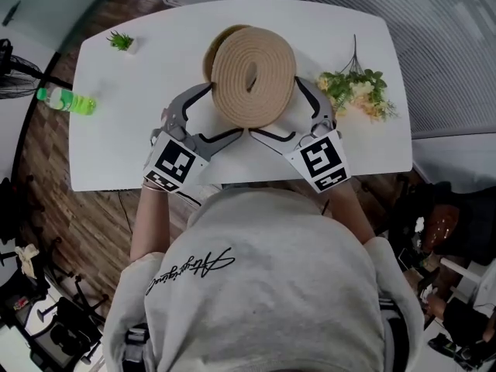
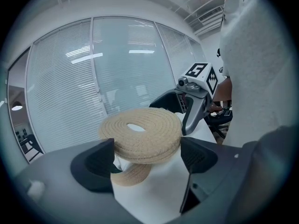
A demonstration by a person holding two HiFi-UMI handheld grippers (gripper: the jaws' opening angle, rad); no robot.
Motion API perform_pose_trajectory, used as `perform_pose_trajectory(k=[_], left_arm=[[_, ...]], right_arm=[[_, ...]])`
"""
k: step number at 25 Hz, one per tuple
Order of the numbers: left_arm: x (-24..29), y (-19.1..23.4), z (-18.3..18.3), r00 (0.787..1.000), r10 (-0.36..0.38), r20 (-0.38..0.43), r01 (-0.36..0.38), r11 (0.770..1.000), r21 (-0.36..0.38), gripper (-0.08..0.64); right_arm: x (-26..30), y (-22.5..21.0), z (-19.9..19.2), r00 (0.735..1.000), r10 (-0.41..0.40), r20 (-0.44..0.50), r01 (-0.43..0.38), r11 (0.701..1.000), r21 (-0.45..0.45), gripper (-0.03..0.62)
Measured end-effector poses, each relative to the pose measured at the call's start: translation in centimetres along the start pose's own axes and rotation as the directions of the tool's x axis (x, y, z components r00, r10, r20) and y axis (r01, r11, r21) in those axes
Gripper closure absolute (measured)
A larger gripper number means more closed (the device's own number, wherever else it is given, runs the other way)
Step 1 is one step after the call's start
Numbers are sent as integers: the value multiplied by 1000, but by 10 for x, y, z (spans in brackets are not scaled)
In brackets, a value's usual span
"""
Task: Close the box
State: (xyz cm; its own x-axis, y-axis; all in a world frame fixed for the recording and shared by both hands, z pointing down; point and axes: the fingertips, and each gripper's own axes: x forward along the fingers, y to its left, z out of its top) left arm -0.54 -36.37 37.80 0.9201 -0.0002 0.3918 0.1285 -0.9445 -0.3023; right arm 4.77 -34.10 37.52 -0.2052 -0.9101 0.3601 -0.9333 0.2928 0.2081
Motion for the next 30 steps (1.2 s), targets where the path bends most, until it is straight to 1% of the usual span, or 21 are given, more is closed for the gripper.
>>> perform_pose_trajectory(k=[4, 6, 7, 8, 9, 10, 11, 12, 15, 17, 20, 22, 24, 26, 28, 30], left_arm=[[-4, 9, -4, 1000, -25, 11, 25, 1000, 6, 126], [-7, 10, -6, 998, -56, 22, 55, 998, 16, 131], [-8, 7, -5, 996, -80, 33, 79, 997, 27, 160], [-8, 4, -3, 994, -96, 46, 95, 995, 39, 262], [-6, 3, -2, 994, -94, 57, 91, 995, 49, 316], [-4, 6, -3, 995, -75, 65, 72, 996, 52, 383], [-2, 11, -6, 996, -56, 69, 53, 997, 48, 407], [0, 16, -9, 996, -47, 70, 45, 998, 34, 407], [0, 24, -15, 993, -73, 93, 75, 997, -15, 352], [-2, 28, -19, 992, -85, 91, 87, 996, -17, 308], [0, 33, -34, 995, -92, 37, 92, 995, -22, 178], [4, 35, -47, 994, -114, -1, 113, 992, -58, 127], [8, 39, -57, 992, -122, -28, 119, 989, -90, 112], [12, 44, -61, 992, -121, -39, 117, 988, -96, 109], [16, 45, -64, 990, -135, -51, 130, 988, -88, 109], [21, 45, -68, 986, -147, -72, 143, 988, -60, 109]], right_arm=[[9, 1, 6, 1000, -23, -5, 23, 1000, 7, 8], [14, 3, 9, 999, -34, 1, 34, 999, 10, 8], [16, 4, 13, 999, -42, 10, 42, 999, 8, 10], [20, 5, 17, 998, -52, 20, 52, 999, 4, 21], [24, 5, 20, 997, -66, 28, 66, 998, -1, 65], [29, 5, 23, 996, -84, 35, 84, 996, -2, 137], [34, 4, 24, 994, -102, 41, 102, 995, 2, 189], [39, 3, 23, 992, -115, 45, 115, 993, 8, 189], [43, 3, 18, 990, -137, 38, 136, 990, 23, 181], [43, 3, 10, 989, -149, 12, 149, 988, 36, 176], [46, 6, -6, 985, -168, -49, 171, 984, 55, 172], [50, 10, -17, 983, -169, -77, 174, 982, 67, 173], [56, 13, -24, 984, -163, -75, 169, 982, 85, 176], [60, 13, -26, 985, -165, -51, 171, 977, 124, 171], [63, 11, -25, 984, -175, -27, 177, 972, 155, 153], [63, 9, -24, 983, -185, -12, 185, 972, 146, 139]])
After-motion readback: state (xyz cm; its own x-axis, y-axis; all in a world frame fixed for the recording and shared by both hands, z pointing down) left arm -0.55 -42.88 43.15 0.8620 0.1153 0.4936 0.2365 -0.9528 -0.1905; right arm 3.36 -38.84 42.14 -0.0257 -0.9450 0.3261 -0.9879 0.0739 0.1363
